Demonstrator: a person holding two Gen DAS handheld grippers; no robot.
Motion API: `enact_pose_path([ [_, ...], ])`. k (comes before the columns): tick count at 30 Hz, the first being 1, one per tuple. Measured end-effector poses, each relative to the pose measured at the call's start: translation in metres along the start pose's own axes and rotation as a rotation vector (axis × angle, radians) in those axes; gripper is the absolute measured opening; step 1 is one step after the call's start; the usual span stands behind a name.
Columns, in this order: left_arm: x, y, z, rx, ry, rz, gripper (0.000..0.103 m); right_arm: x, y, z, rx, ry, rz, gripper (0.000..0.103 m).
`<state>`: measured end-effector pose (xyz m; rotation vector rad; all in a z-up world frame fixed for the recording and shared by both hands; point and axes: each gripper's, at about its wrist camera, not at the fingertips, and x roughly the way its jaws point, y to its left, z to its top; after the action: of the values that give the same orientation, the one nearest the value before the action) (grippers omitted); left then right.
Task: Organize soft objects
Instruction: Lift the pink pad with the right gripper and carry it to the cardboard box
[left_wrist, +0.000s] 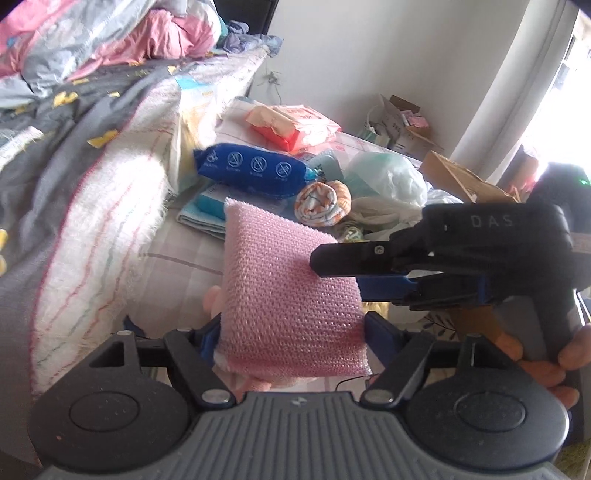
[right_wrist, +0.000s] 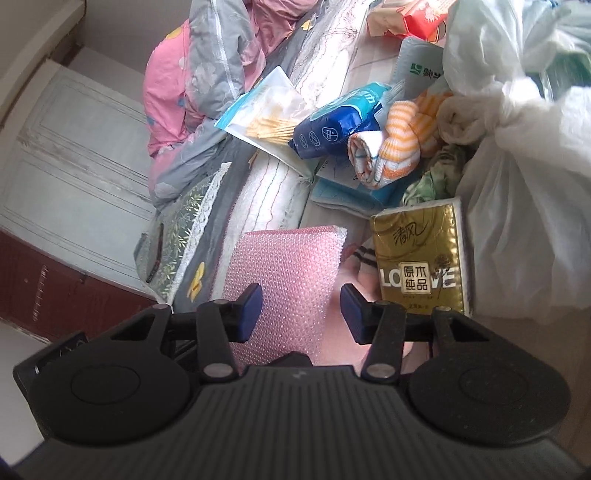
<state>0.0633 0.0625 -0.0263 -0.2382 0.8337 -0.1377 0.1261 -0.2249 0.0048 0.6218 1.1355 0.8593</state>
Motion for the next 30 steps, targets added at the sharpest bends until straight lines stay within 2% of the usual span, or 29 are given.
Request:
enact_pose_path([
  [8,-0.017,-0.005,0.0,0.034,-0.034,0.049,0.084,0.005,0.001,-0.003,-0.005,-0.007,0.001,0.046],
  [16,-0.019,-0.008,0.001,0.049,-0.027,0.023,0.093,0.005,0.004,-0.004,-0.028,-0.011,0.003,0.044],
  [23,-0.01,-0.006,-0.004,0.005,0.004,0.036,0.088,0.003,0.009,-0.008,-0.047,-0.022,-0.002,0.04],
  [30,-0.051,-0.025,-0.001,0.047,-0.095,0.033,0.088,-0.024,0.038,-0.015,-0.106,-0.069,0.02,0.039],
])
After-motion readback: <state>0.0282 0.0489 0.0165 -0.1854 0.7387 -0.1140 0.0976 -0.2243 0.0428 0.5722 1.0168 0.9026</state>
